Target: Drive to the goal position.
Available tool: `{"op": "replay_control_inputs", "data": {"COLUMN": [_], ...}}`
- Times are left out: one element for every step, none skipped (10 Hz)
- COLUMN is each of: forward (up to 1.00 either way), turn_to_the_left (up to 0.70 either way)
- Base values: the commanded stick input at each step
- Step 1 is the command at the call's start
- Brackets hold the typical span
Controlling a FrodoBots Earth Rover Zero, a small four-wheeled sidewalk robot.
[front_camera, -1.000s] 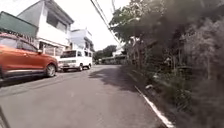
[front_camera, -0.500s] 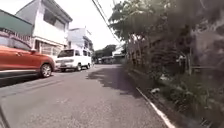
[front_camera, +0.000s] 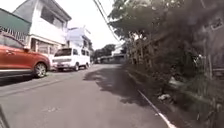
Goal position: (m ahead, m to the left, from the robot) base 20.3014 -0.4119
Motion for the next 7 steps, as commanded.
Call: {"op": "replay_control_inputs", "data": {"forward": [0.7,0.7,0.7,0.7,0.7,0.7,0.7], "turn_to_the_left": [0.01,0.0,0.0,0.0,0.0,0.0,0.0]}}
